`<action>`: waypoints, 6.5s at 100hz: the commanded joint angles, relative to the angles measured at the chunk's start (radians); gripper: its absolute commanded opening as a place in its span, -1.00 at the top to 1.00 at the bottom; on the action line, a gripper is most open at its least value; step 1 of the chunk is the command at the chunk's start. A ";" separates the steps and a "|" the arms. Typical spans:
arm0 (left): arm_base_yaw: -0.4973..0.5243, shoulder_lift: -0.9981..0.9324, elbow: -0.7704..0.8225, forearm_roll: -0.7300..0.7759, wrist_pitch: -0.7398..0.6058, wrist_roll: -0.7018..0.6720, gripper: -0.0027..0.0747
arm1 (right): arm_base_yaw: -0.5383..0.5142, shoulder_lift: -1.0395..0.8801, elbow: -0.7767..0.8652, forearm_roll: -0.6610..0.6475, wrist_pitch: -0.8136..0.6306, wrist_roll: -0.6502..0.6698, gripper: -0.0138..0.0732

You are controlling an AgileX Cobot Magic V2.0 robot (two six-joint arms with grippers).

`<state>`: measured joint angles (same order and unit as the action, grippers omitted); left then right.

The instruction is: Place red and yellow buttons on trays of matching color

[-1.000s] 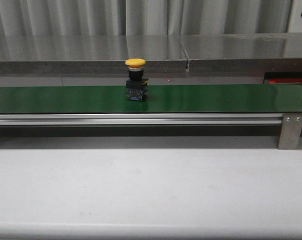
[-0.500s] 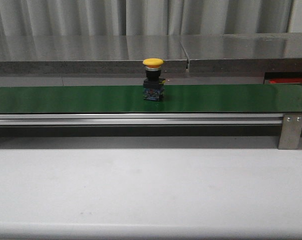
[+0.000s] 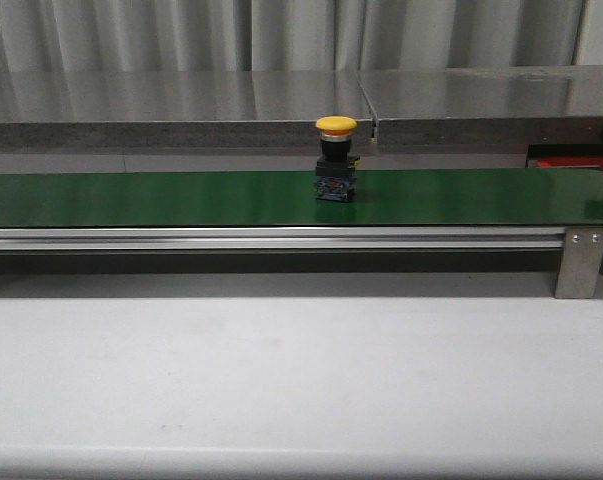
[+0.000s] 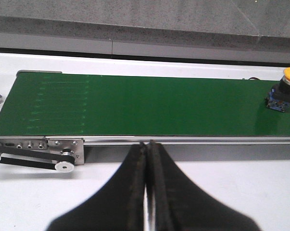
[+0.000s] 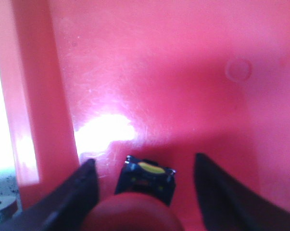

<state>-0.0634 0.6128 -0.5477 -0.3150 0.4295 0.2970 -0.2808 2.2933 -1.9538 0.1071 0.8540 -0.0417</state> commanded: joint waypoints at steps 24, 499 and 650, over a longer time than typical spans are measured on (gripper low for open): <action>-0.005 -0.001 -0.030 -0.021 -0.077 0.001 0.98 | -0.006 -0.116 -0.035 -0.035 -0.069 -0.012 -0.64; -0.005 -0.001 -0.030 -0.021 -0.077 0.001 0.98 | 0.216 -1.209 1.002 0.074 -0.377 -0.093 -0.77; -0.005 -0.001 -0.030 -0.019 -0.065 0.001 0.92 | 0.251 -1.735 1.395 0.101 -0.309 -0.091 0.84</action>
<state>-0.0634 0.6128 -0.5477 -0.3150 0.4295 0.2970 -0.0300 0.5594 -0.5334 0.1980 0.6147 -0.1239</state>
